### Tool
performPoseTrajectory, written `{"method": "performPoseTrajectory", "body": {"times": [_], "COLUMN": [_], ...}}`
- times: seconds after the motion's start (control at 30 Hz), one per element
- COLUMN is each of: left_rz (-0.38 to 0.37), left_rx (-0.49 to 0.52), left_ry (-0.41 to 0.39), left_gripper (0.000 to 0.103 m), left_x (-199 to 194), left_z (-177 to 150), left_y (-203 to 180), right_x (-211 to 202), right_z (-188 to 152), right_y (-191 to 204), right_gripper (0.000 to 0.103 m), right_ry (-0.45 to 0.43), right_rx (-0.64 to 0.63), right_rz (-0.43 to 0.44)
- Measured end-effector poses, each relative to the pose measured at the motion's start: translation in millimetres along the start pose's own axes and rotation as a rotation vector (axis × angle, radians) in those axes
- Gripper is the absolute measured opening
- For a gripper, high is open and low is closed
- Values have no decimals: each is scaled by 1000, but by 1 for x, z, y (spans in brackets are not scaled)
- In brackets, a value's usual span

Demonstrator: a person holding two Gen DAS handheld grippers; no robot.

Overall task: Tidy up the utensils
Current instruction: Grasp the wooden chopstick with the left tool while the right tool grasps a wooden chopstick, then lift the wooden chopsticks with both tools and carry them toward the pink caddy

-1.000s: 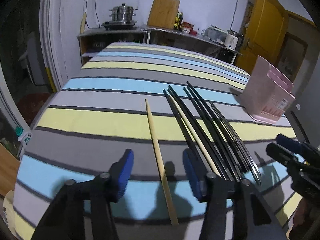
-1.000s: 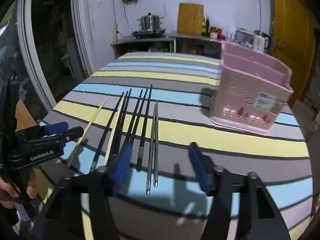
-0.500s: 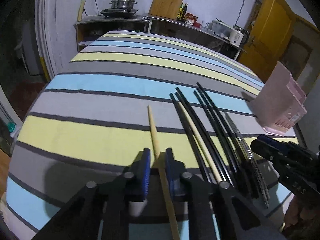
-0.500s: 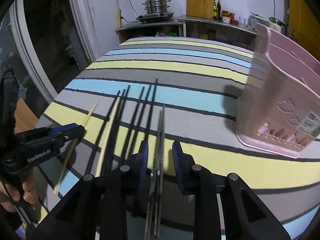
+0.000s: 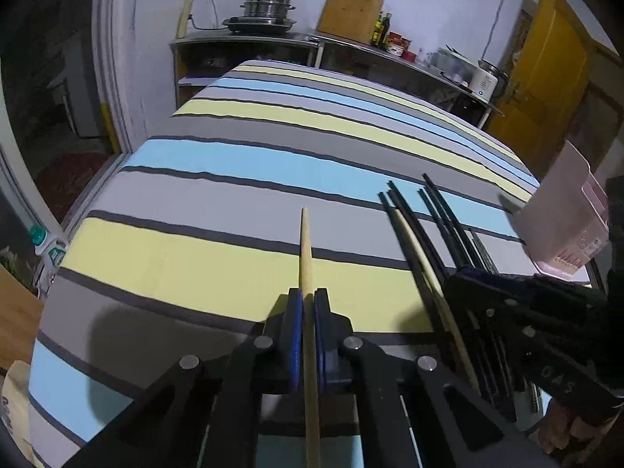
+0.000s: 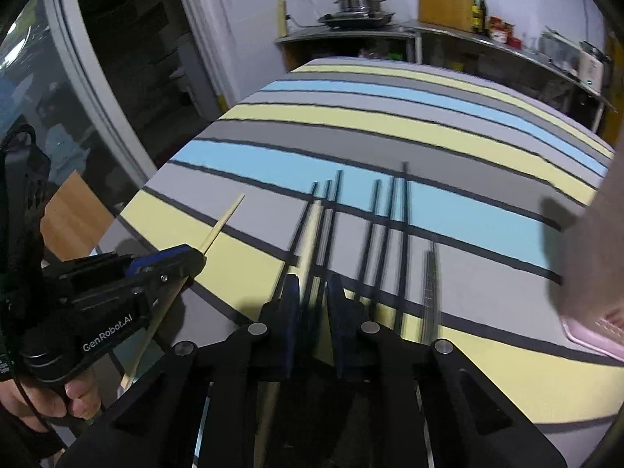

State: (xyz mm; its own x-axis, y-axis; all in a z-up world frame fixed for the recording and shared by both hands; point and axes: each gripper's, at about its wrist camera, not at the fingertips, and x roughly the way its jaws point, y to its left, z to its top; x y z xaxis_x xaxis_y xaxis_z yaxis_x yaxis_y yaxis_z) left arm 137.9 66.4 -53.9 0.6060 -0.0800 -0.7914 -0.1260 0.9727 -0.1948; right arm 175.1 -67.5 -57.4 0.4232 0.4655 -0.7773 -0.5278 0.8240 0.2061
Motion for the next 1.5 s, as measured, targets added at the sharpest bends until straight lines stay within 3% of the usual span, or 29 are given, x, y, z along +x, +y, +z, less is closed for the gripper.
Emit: {"method": "performPoseTrajectory", "body": {"times": [0.1, 0.6, 0.9, 1.27, 1.5], "left_rz": [-10, -30, -37, 25, -26], "left_rx": [-7, -19, 16, 100, 99], "left_ry": [4, 5, 72, 95, 70], "left_gripper": [6, 6, 9, 6, 6], "left_x": [-1, 1, 16, 30, 15], "left_z": [0, 2, 27, 44, 55], "left_y": [4, 7, 4, -11, -17], "right_x": [6, 14, 27, 38, 24], "right_z": [4, 6, 28, 48, 55], "right_y": [1, 2, 0, -5, -5], "right_gripper": [9, 9, 9, 7, 6], "right_ry": [4, 42, 74, 112, 87], "right_rx": [2, 7, 44, 60, 61], "right_rz": [16, -3, -30, -32, -6]}}
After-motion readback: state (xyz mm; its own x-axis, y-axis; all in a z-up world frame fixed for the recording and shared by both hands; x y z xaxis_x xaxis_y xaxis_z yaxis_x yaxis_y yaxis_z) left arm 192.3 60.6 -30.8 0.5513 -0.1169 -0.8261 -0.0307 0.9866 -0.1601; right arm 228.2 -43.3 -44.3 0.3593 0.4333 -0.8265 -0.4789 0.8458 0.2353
